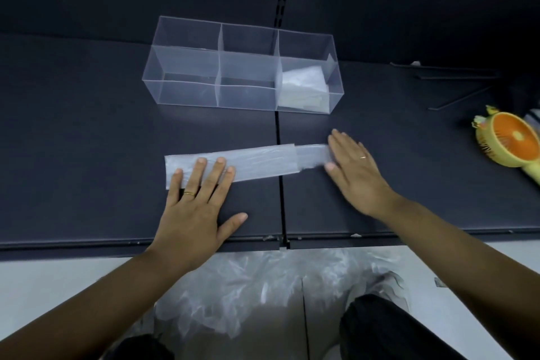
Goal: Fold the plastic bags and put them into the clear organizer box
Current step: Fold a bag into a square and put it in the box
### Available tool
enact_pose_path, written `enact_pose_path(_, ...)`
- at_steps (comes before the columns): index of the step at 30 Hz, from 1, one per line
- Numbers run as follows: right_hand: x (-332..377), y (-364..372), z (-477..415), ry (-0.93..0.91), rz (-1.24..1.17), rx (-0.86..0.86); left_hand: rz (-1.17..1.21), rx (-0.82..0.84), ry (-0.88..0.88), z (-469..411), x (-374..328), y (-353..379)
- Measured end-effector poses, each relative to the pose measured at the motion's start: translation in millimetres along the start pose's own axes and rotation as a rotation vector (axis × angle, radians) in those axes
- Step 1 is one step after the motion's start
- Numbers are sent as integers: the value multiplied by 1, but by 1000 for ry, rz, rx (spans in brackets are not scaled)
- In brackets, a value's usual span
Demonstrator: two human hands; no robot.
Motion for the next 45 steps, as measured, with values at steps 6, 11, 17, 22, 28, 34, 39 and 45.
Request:
enact_pose_path(6, -11, -23, -24, 123, -226, -150, 5, 14, 4, -1, 0, -2)
enact_pose_path(11, -11, -28, -16, 104, -333, -47, 18, 16, 61, -4, 11, -3)
enact_pose_path(17, -6, -28, 53, 427, -961, 332, 167, -47, 216, -21, 36, -23)
enact_pose_path(22, 11, -47, 102, 481, -1095, 600, 409, -64, 428, -25, -47, -37)
enact_pose_path(28, 51, -87, 101, 234, -1115, 633, 1032, -173, 222, -15, -96, -47)
enact_pose_path(34, 62, -60, 47, 72, -1173, 694, 1720, -135, -172, -24, -67, -62)
enact_pose_path(39, 87, -21, 33, 53, -1047, 923, 2182, -105, -308, -37, -39, -49)
enact_pose_path(45, 82, 2, 34, 227, -739, 590, 2036, -117, -664, -38, -4, -21)
Point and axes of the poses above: each hand's wrist, its own z-axis away from the middle knuckle, its own y-axis out of the palm, x = y × z, the point moved 3 cm from there along -z, towards the middle knuckle, and after that the axes turned 10 degrees about y, right-handed, at the moved point
